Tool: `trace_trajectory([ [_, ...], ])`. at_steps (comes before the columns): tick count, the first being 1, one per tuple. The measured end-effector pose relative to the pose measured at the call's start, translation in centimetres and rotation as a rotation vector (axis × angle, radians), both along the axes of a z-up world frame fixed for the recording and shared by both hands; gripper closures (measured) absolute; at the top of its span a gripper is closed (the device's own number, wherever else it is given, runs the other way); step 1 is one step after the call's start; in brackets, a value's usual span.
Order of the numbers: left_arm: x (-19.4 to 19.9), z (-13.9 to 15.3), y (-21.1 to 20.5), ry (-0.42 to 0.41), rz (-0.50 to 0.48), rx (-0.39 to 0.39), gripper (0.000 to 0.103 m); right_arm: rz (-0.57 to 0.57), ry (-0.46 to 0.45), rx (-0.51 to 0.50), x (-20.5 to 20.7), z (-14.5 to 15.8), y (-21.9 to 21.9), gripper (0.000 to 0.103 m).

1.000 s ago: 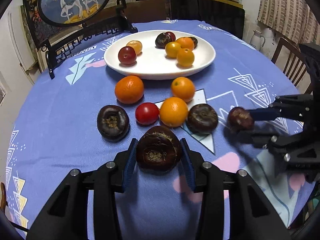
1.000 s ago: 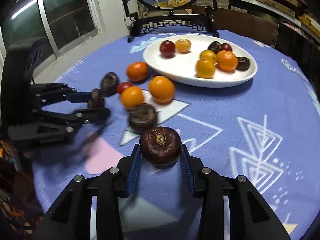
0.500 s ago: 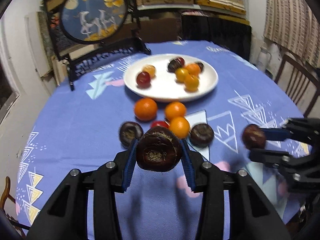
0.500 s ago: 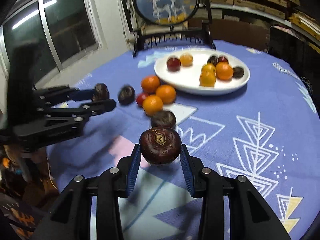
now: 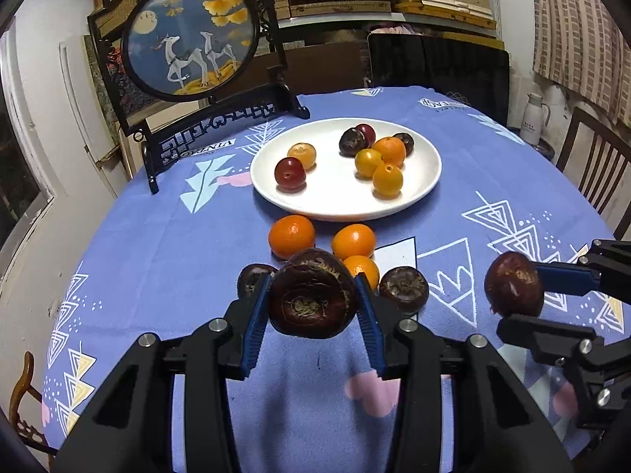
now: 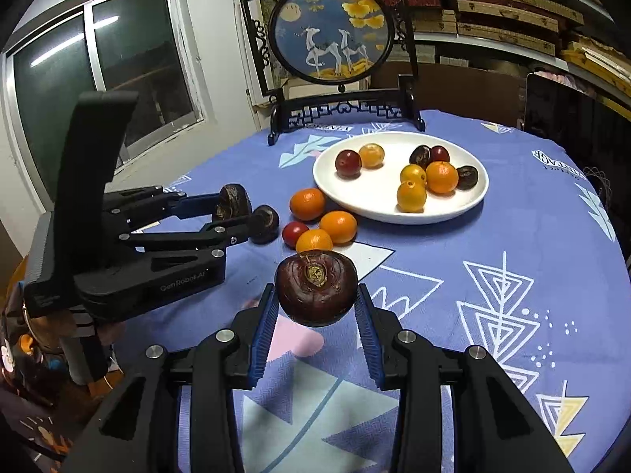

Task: Organize fruits
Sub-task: 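Carry the mangosteen with the left tool while the right tool carries its mangosteen onto the plate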

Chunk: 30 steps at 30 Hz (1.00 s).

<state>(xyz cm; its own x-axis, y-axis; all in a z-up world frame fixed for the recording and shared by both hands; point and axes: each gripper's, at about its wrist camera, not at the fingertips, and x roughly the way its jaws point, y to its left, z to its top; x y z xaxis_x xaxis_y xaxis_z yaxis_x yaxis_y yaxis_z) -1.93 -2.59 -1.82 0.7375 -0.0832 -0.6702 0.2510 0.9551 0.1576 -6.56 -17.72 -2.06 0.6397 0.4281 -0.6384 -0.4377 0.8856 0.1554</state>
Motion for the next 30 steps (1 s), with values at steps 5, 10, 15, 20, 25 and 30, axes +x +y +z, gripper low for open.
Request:
trace_trajectory([
  [5,0.7,0.0,-0.4,0.001,-0.008,0.015,0.062,0.001,0.011,0.001,0.8,-0.3,-0.2,0.063],
  [10,1.3,-0.3,-0.8,0.008,-0.017,0.025,0.062,0.01,0.037,0.002,1.4,-1.2,-0.1,0.063],
  [15,1.8,-1.2,-1.2,0.034,-0.029,0.048,0.062,0.033,0.073,-0.028,1.8,-2.4,0.4,0.063],
  [20,2.8,-1.6,-1.5,0.067,-0.05,0.051,0.062,0.038,0.074,-0.026,2.6,-2.2,0.3,0.063],
  [25,4.5,-0.2,-1.7,0.044,-0.055,0.058,0.062,0.028,0.031,-0.039,4.1,-0.4,-0.1,0.063],
  [30,7.7,2.5,-2.2,-0.033,-0.035,0.061,0.062,-0.014,-0.048,-0.041,7.0,2.9,-1.2,0.063],
])
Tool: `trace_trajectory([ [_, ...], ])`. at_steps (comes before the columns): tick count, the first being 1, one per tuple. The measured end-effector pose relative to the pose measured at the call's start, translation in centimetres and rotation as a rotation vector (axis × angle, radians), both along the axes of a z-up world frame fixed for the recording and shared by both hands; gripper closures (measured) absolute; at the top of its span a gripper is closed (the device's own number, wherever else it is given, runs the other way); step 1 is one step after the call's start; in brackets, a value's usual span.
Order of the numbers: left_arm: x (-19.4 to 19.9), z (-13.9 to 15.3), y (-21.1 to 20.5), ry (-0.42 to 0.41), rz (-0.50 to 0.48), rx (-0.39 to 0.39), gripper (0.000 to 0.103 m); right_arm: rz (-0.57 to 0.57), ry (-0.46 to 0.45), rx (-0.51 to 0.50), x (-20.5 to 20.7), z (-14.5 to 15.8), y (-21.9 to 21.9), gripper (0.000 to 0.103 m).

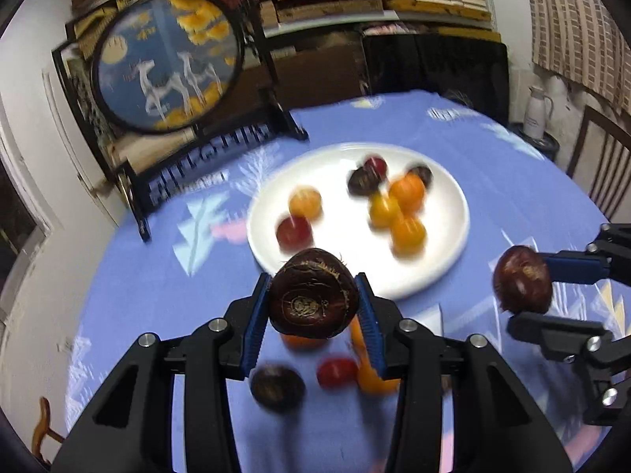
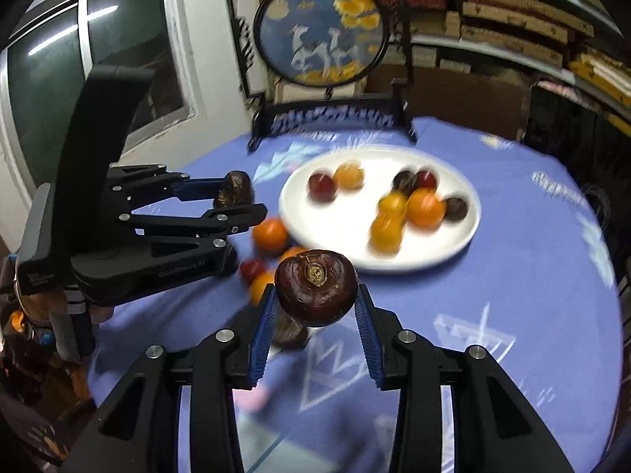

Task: Organize fruits
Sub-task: 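Carry the mangosteen with the left tool while the right tool carries its mangosteen onto the plate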

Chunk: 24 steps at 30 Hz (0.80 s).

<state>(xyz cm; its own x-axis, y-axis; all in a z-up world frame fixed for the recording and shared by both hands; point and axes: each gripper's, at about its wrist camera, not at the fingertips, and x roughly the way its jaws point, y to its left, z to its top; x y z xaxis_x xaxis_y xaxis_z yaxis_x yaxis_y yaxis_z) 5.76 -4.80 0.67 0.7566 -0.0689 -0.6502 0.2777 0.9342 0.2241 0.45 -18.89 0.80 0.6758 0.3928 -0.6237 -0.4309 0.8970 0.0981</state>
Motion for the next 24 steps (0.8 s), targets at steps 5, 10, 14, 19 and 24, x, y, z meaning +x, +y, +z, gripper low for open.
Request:
trace_trajectory([
  [5,3.8,1.6,-0.9,-0.04,0.027,-0.012,0.062,-0.042,-0.05,0.022,3.7,2.3,-0.7,0.063],
  [10,6.7,1.9,-1.3,-0.045,0.047,-0.023,0.062,-0.079,-0.062,0.061,7.0,3.3,-1.7,0.063],
  [14,8.6,1.5,-1.4,-0.033,0.059,-0.021,0.062,-0.105,-0.051,0.072,9.7,2.9,-2.1,0.063],
  [19,10.6,0.4,-1.6,-0.011,0.063,-0.004,0.062,-0.113,-0.027,0.073,12.2,1.8,-1.8,0.063],
  [24,12.2,-0.7,-2.0,0.009,0.064,0.016,0.062,-0.11,-0.003,0.063,14.3,0.7,-1.3,0.063],
])
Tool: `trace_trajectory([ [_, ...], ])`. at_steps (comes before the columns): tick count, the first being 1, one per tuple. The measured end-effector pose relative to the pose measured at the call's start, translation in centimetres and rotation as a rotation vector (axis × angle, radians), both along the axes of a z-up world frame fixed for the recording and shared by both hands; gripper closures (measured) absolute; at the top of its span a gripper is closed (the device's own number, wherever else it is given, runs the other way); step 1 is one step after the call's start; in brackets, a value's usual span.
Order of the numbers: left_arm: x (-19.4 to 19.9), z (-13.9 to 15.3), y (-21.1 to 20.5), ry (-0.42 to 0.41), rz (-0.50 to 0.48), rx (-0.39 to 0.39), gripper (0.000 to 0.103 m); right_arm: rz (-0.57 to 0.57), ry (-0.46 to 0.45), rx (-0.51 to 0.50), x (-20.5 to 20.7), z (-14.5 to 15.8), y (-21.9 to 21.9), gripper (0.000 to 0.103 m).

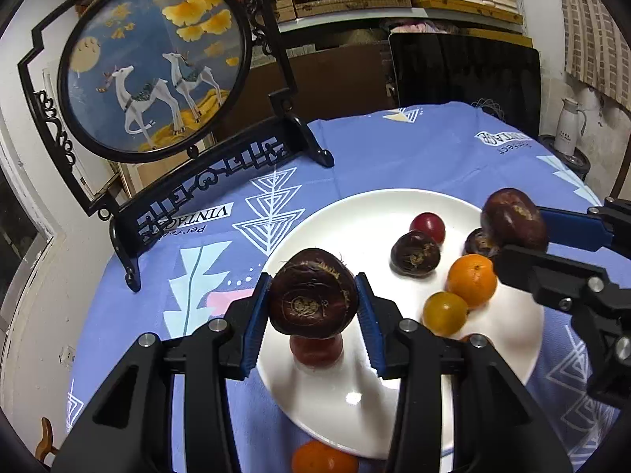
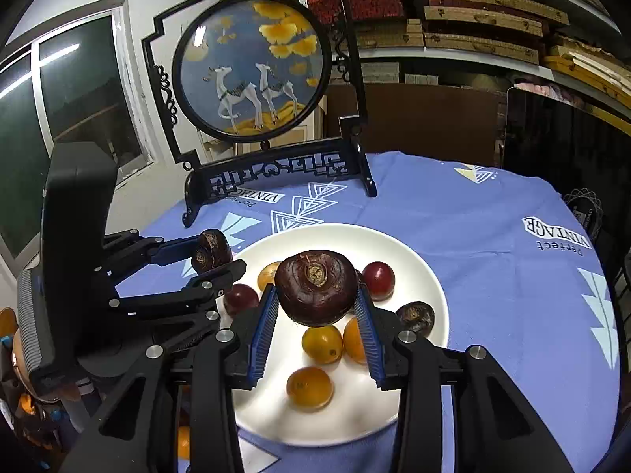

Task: Organize fruits
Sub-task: 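Carry the mangosteen with the left tool while the right tool carries its mangosteen onto the plate, then return both tools to the cluster and grasp a mangosteen with each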

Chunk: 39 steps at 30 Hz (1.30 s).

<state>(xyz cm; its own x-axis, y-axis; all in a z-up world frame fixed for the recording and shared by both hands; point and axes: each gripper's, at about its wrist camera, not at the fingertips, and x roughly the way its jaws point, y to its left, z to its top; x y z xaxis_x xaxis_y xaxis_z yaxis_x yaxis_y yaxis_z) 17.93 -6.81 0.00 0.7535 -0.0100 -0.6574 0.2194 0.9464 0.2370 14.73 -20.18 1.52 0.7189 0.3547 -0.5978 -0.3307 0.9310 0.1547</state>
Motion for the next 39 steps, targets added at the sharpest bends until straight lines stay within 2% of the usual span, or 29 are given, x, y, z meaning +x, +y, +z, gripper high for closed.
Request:
trace_trajectory([
  [11,2.4,-1.8,-0.7,0.023,0.006,0.031,0.06,-0.015,0.04,-0.021,3.9,-1.4,0.0,0.061],
  [13,2.6,-1.8,-0.7,0.02,0.018,0.029,0.039,-0.015,0.036,-0.025,4.0,-1.5,0.1,0.056],
  [19,1.8,-1.5,-0.4,-0.009,0.023,0.041,0.036,-0.032,0.004,-0.001,2.8,-0.8,-0.7,0.048],
  [26,-1.2,-0.4,1.1,-0.048,0.022,0.02,0.025,-0.035,0.037,0.038,-1.6,-1.2,-2.0,0.034],
  [30,-4.4,0.2,3.5,-0.067,0.015,-0.024,0.018,0.001,0.074,0.036,-5.8,-2.9,-2.0,0.033],
  [39,-11.3,-1.9,10.0,0.029,0.031,-0.062,0.017,0.14,0.158,-0.075,-13.5,-7.1,1.4,0.033],
])
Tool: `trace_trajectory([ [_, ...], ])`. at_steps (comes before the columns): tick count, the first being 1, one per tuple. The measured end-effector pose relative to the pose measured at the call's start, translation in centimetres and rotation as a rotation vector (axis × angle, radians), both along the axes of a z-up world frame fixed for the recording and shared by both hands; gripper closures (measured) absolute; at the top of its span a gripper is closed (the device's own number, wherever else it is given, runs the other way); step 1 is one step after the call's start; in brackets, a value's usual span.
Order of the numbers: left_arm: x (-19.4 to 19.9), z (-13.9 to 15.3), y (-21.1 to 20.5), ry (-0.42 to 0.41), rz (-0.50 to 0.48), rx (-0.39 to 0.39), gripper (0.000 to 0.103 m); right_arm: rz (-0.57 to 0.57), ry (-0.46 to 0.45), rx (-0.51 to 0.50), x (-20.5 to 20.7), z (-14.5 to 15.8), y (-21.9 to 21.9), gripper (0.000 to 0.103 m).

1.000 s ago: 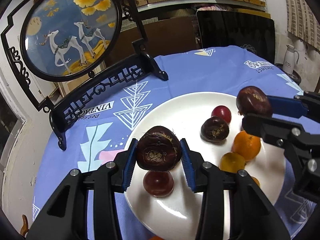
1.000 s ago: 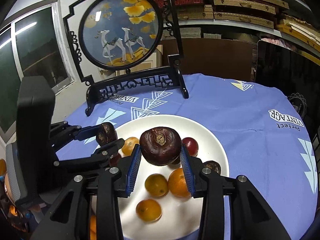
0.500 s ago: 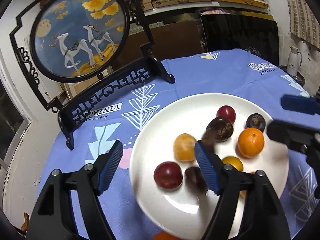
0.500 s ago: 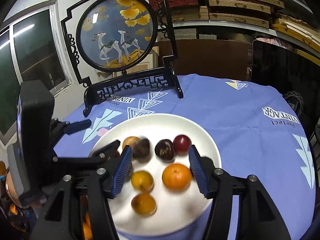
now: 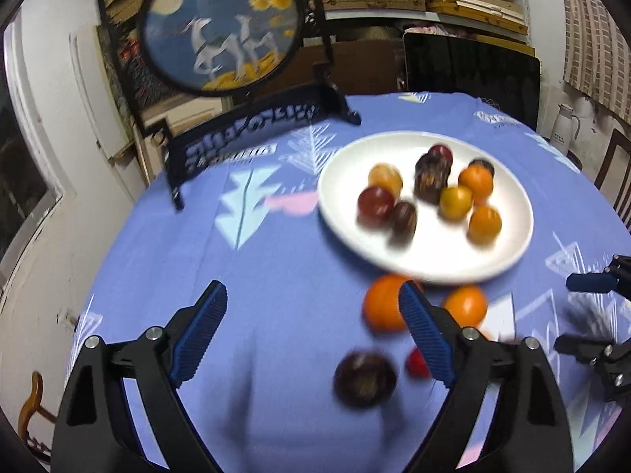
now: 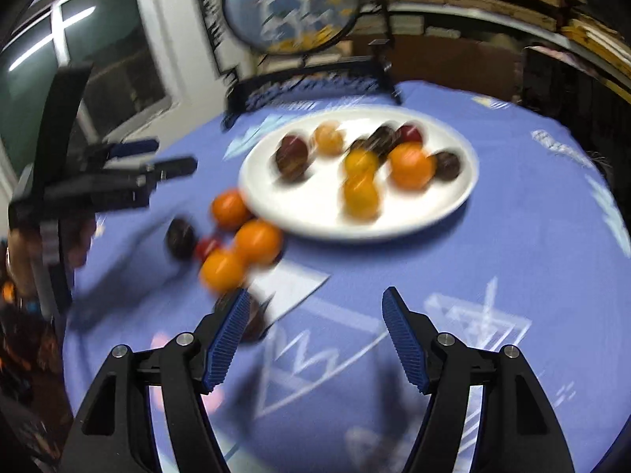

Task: Organize fruits
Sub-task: 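Return both tools to the cluster and grasp a mangosteen with each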

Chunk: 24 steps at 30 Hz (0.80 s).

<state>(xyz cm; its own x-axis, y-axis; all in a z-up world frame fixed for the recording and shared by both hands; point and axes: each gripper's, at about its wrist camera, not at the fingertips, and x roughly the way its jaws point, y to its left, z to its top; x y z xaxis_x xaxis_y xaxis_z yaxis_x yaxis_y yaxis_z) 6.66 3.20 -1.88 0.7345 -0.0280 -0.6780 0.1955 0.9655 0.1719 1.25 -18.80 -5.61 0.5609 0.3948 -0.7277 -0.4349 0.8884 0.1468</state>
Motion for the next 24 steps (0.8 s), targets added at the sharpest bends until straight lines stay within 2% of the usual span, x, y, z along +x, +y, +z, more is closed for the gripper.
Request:
trace_trajectory([
  [6,-3.3,-0.9,1.4,0.029,-0.071,0.014,0.012,0.103,0.031,-0.056,-1.0,-1.3,3.6,0.033],
  [13,-4.0,-2.5,1.6,0.075,-0.094,0.013,0.012,0.089,0.082,-0.05,0.9,-2.1,5.0,0.033],
  [17,-3.8,-2.7,1.3,0.085,-0.102,-0.004,0.012,0.094,0.073,-0.05,0.8,-1.9,5.0,0.033],
  [19,-3.8,-2.7,1.1,0.086,-0.108,-0.01,0.012,0.096,0.075,-0.056,0.8,-2.0,5.1,0.046],
  [20,-3.9,-2.8,0.9,0.088,-0.112,-0.011,0.012,0.097,0.07,-0.06,0.9,-2.0,5.1,0.062],
  [24,-4.9,-2.7,0.9,0.083,-0.127,-0.032,0.012,0.113,0.05,-0.064,0.0,-1.5,4.7,0.062],
])
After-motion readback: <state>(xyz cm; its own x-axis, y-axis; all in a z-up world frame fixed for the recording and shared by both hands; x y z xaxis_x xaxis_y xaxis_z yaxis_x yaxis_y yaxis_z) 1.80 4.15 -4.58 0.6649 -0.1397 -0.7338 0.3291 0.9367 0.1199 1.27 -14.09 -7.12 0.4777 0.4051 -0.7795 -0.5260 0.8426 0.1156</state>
